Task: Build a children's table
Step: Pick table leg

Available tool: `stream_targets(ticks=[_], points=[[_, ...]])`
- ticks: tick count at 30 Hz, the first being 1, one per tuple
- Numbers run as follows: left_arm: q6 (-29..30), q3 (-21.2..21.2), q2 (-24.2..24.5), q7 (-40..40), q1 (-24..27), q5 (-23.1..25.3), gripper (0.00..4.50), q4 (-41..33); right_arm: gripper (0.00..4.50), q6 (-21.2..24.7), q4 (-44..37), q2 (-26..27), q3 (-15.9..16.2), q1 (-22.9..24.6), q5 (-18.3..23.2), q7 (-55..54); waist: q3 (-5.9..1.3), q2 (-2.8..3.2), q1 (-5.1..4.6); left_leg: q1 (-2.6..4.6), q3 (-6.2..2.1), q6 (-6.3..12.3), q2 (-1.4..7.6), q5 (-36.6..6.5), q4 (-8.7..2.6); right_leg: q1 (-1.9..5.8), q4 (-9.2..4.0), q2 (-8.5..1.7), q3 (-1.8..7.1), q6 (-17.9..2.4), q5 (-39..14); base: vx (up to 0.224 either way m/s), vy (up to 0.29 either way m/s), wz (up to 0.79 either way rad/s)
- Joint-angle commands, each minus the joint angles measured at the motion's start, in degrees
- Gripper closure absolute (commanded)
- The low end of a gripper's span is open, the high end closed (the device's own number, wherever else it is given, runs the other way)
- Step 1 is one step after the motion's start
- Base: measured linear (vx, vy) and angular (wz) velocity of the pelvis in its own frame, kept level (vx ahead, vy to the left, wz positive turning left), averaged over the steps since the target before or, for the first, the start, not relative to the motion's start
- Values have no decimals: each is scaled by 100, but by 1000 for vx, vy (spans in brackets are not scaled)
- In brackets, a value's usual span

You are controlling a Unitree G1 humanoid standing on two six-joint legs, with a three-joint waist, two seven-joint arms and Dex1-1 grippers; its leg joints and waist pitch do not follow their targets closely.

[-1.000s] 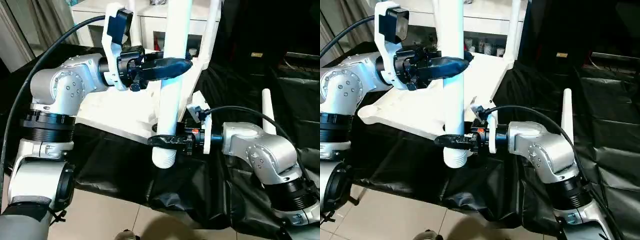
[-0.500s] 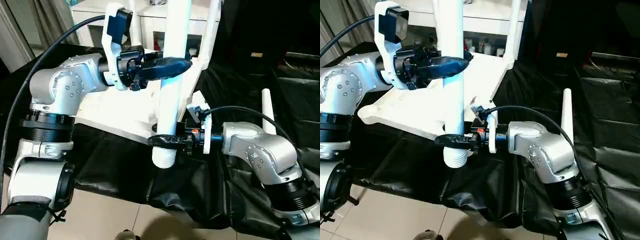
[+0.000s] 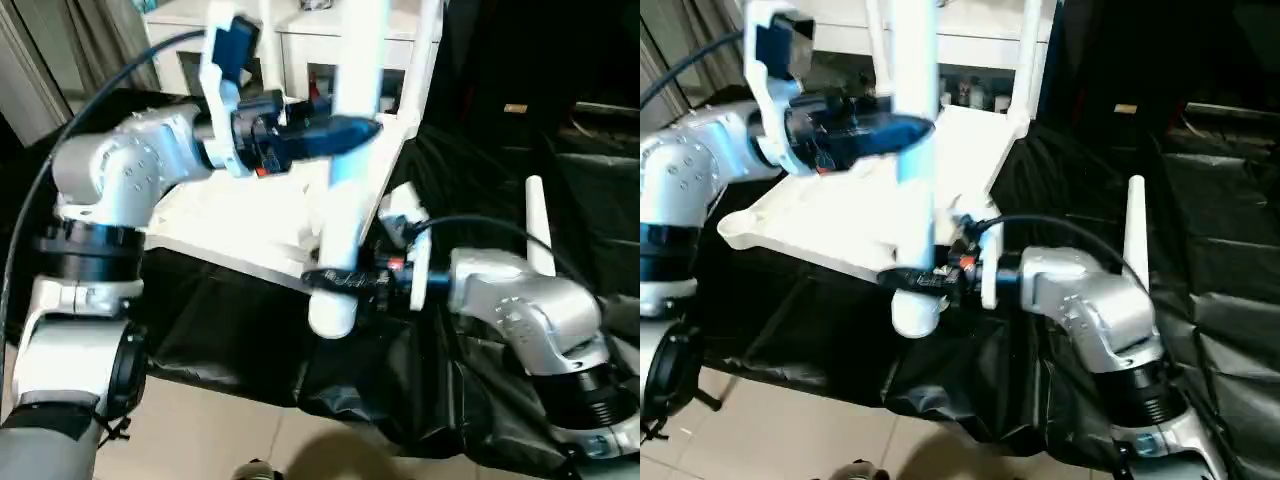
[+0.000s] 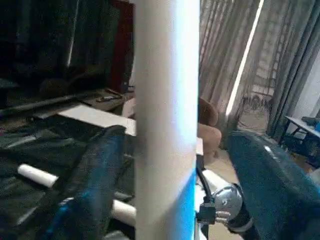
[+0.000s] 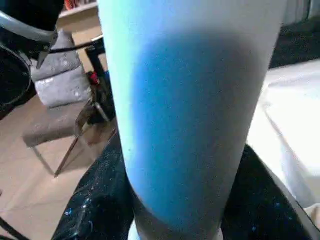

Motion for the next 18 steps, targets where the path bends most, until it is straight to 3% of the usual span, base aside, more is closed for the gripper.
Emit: stream_targets(ticks=[1,4,6,8,9,10,11,12,13,14,15,16,17,18], points=[[43,74,83,-4,-72,4,74,101,262,28,-251,-33,-144,75,111,-74,-487,27,5,11,57,2,-49,-1067,-310,386,-456,-292,188,-829,-1706,0,0,0],[-110,126,169,95,58,132,39,145,262,44,-416,-111,-230,186,154,-98,-503,52,8,11,48,-12,-45,-1040,-312,386,-444,-286,189,-798,-1665,0,0,0],[-180,312,211,425,257,172,33,91,262,37,-510,-173,-329,258,136,-163,-503,119,-11,19,39,-52,-50,-1179,-310,389,-452,-285,177,-801,-1698,0,0,0],[-246,494,246,673,509,168,33,-129,262,-12,-552,-215,-453,304,59,-297,-495,89,-31,6,46,-35,-53,-1163,-313,392,-467,-282,173,-769,-1738,0,0,0],[-282,566,255,791,630,182,33,-250,262,-51,-561,-226,-507,318,13,-382,-505,104,-37,4,44,-28,-51,-1122,-312,385,-458,-292,180,-730,-1796,0,0,0],[-388,653,258,1052,906,291,33,-548,262,-213,-518,-201,-604,315,-152,-608,-515,40,-41,10,58,-22,-48,-1085,-305,378,-469,-291,186,-695,-1827,0,0,0],[-468,701,259,1237,1103,380,33,-760,262,-336,-486,-178,-670,310,-274,-779,-515,89,-58,-9,41,-72,-24,-1010,-325,373,-443,-311,183,-691,-1820,0,0,0],[-468,701,259,1237,1103,380,33,-760,262,-336,-486,-178,-670,310,-274,-779,-509,105,-70,21,49,-82,-21,-1095,-314,330,-464,-302,186,-650,-1939,0,0,0],[-510,830,179,1792,1581,619,33,-1231,262,-701,-239,-84,-702,219,-720,-1281,-508,54,-75,13,44,-117,-9,-1071,-327,336,-441,-324,184,-623,-2013,0,0,0],[-750,1082,-130,2887,2310,1183,33,-1904,262,-1484,267,103,-677,96,-1443,-2071,-503,-116,-109,-9,60,-148,29,-1040,-348,336,-455,-339,186,-583,-2024,0,0,0],[-752,1083,-131,2891,2312,1185,33,-1906,262,-1487,269,104,-677,96,-1446,-2074,-452,-64,-183,-22,61,-169,1,-1119,-365,306,-472,-334,147,-509,-2388,0,0,0],[-1218,1333,-486,3639,2756,1567,33,-2259,262,-1838,559,173,-610,53,-1889,-2642,-460,-207,-228,41,115,-94,-46,-1190,-307,281,-569,-325,153,-306,-2855,0,0,0],[-1218,1333,-486,3639,2756,1567,33,-2259,262,-1838,559,173,-610,53,-1889,-2642,-474,-141,-199,43,102,-83,-53,-1137,-306,279,-565,-337,160,-255,-2919,0,0,0],[-1463,1384,-713,4324,3112,2043,33,-2407,262,-2033,612,359,-654,105,-1986,-2975,-481,-222,-222,35,121,-27,-52,-1108,-316,262,-618,-293,162,-136,-2893,0,0,0]])
